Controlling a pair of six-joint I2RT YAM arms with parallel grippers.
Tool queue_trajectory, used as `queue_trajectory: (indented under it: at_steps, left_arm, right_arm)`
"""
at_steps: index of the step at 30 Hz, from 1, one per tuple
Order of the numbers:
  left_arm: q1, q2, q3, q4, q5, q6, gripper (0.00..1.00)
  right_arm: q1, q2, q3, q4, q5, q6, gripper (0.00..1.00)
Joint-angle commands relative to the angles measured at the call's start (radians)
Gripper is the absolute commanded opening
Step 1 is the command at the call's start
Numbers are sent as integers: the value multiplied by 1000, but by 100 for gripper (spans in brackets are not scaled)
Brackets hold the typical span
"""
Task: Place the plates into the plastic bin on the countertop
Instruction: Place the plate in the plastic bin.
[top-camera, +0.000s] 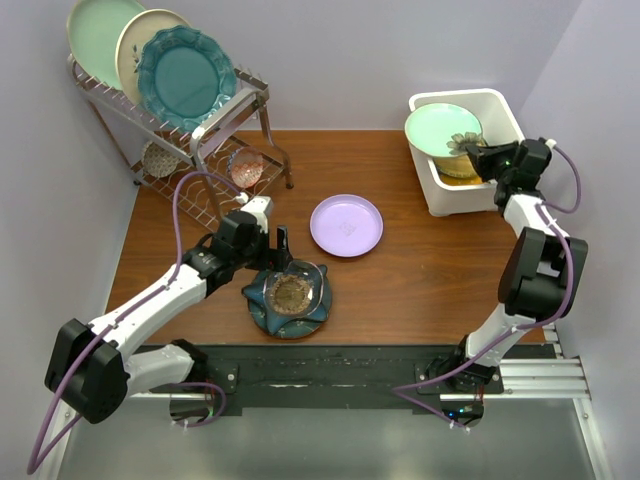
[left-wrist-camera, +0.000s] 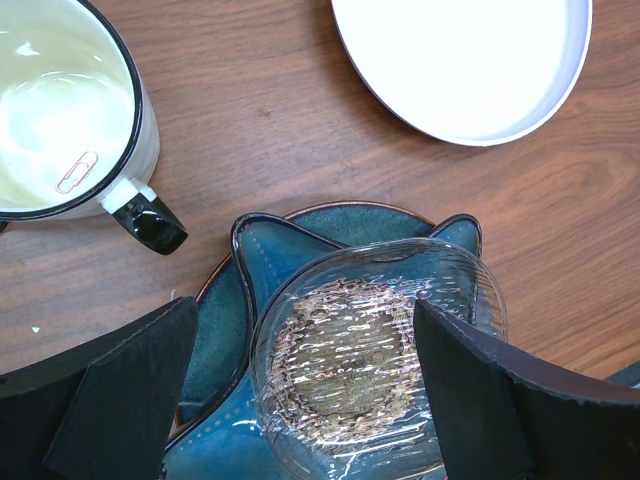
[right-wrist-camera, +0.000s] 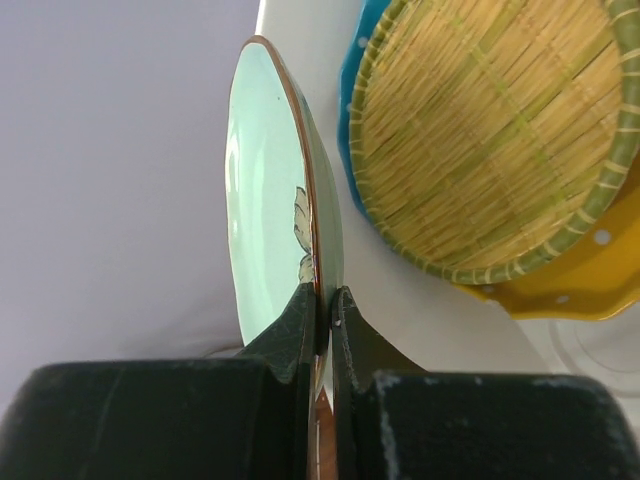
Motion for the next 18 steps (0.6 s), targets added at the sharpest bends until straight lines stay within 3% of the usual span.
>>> queue_trajectory:
  at_steps: [1,12,18]
  left_arm:
    - [-3,-3,1,36,7,11,94]
    - [-3,0,-3,36,5,8,94]
    - [-3,5,-2,38,7,8,94]
  right_arm:
    - [-21,-64,20,213,7,85,0]
    - [-87,69,-5,368,-30,195,0]
    - [-98,157,69,360,-45,200,0]
